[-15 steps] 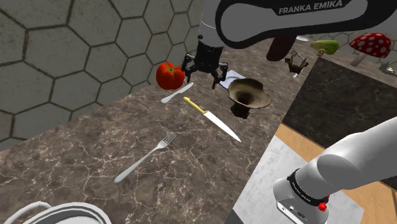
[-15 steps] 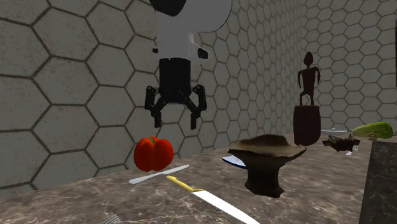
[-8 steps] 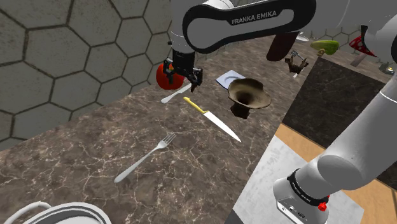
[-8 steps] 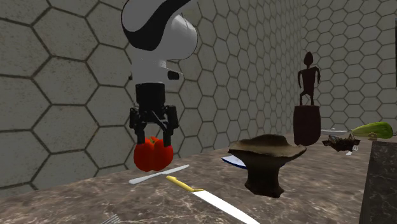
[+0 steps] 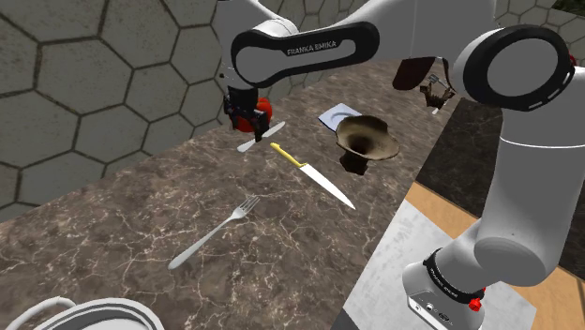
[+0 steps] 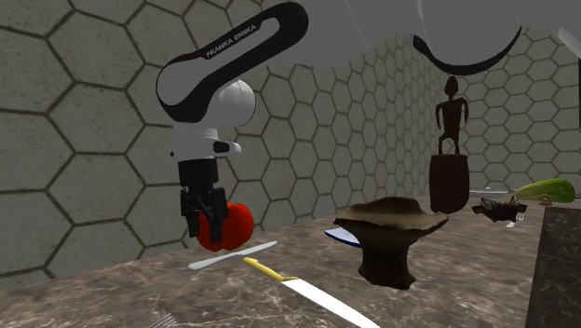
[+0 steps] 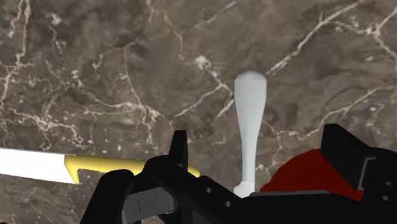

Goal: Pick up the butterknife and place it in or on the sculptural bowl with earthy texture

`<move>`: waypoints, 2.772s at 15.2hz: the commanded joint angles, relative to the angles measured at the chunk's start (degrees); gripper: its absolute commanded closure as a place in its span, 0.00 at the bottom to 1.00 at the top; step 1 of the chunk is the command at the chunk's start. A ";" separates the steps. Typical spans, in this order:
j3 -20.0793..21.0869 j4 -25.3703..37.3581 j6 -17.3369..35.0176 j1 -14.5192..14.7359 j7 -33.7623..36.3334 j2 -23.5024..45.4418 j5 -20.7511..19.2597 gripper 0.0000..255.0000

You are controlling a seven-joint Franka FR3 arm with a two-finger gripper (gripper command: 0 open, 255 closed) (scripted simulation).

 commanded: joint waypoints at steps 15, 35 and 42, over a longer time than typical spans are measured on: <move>-1.16 -1.69 4.10 0.33 1.61 2.88 -1.39 1.00; -0.16 2.65 -2.66 0.23 0.26 0.05 0.31 1.00; 0.24 6.52 -7.38 0.54 -0.49 -1.03 1.05 1.00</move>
